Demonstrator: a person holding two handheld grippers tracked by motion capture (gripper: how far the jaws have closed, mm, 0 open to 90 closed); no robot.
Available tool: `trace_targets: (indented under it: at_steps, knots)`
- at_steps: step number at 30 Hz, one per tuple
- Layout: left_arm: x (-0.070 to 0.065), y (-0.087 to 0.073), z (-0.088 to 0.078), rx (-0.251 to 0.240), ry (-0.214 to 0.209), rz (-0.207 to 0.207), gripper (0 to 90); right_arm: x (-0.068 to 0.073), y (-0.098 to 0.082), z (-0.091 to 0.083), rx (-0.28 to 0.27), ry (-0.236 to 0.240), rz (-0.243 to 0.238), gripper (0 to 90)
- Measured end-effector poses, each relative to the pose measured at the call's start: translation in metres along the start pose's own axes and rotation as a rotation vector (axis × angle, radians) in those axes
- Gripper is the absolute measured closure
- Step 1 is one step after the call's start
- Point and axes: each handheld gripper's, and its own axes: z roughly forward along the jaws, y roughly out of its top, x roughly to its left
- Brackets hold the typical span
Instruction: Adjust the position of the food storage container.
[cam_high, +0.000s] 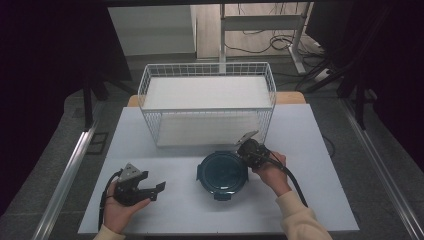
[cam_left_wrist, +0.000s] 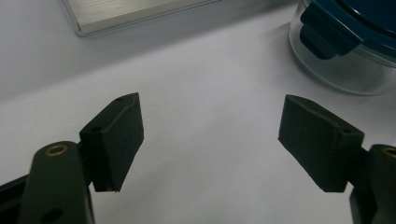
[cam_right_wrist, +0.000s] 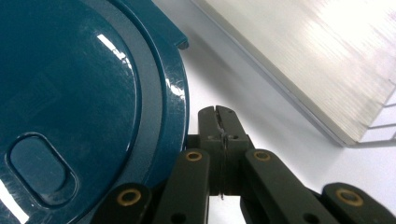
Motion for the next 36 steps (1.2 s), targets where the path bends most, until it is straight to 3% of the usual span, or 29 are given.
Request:
trace_targets:
  at_steps: [21, 29, 31, 32, 33, 36]
  knots:
    - [-0.002, 0.001, 0.0, -0.006, -0.002, 0.002, 21.7, 0.028, 0.009, 0.001, -0.012, 0.055, -0.036, 90.0]
    - [-0.001, 0.001, -0.002, -0.011, -0.001, 0.0, 21.8, 0.026, 0.007, 0.001, -0.032, 0.093, -0.032, 90.0]
    - [-0.002, 0.002, -0.003, -0.016, 0.0, -0.002, 21.8, 0.025, 0.006, -0.001, -0.052, 0.094, -0.037, 89.9]
    - [-0.002, 0.002, -0.004, -0.019, 0.001, -0.003, 21.7, 0.026, 0.006, -0.008, -0.086, 0.03, -0.045, 89.9]
    - [-0.001, 0.002, -0.006, -0.028, 0.004, -0.005, 21.8, 0.026, 0.005, -0.013, -0.099, 0.002, -0.047, 89.9]
    - [-0.001, 0.003, -0.008, -0.03, 0.002, -0.009, 21.7, 0.024, -0.006, -0.034, -0.175, 0.009, -0.009, 89.8]
